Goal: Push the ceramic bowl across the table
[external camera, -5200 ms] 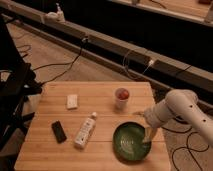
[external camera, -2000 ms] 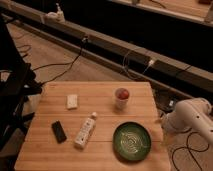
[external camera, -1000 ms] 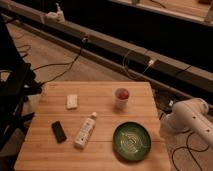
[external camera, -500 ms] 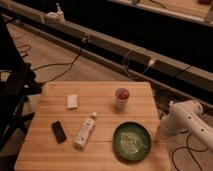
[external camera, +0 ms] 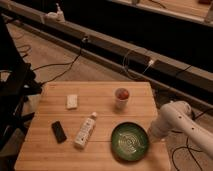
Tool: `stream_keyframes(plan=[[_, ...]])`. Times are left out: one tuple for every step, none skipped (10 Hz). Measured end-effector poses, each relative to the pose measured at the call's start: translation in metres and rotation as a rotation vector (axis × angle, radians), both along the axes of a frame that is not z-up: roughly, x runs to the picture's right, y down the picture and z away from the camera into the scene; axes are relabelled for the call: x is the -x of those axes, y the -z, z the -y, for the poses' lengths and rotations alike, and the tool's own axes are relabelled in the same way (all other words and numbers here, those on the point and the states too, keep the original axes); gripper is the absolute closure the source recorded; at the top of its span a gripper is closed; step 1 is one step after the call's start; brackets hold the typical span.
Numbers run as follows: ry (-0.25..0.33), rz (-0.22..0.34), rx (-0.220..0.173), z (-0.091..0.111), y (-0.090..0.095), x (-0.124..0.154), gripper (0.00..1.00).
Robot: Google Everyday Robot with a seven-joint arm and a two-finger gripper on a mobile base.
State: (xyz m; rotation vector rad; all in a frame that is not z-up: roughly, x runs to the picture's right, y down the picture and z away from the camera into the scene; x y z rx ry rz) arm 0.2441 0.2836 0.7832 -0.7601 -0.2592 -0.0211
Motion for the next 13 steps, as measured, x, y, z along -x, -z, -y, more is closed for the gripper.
stream_keyframes(plan=[[0.023, 0.034, 0.018, -0.004, -0.002, 0.017, 1.0], [0.036, 0.06, 0.032, -0.008, -0.002, 0.031, 1.0], [0.041, 0.081, 0.041, -0.009, -0.003, 0.042, 1.0], [0.043, 0.109, 0.056, -0.011, -0.003, 0.058, 1.0], [0.049, 0.14, 0.076, -0.015, -0.002, 0.076, 1.0], [0.06, 0.165, 0.099, -0.021, -0.001, 0.09, 1.0], [0.061, 0.184, 0.11, -0.023, 0.001, 0.1, 1.0], [0.063, 0.212, 0.123, -0.025, 0.004, 0.115, 1.0], [0.064, 0.226, 0.126, -0.026, 0.006, 0.123, 1.0], [0.067, 0.244, 0.131, -0.028, 0.011, 0.133, 1.0], [0.072, 0.259, 0.131, -0.027, 0.015, 0.142, 1.0], [0.072, 0.268, 0.127, -0.025, 0.02, 0.148, 1.0], [0.073, 0.273, 0.118, -0.022, 0.025, 0.151, 1.0]])
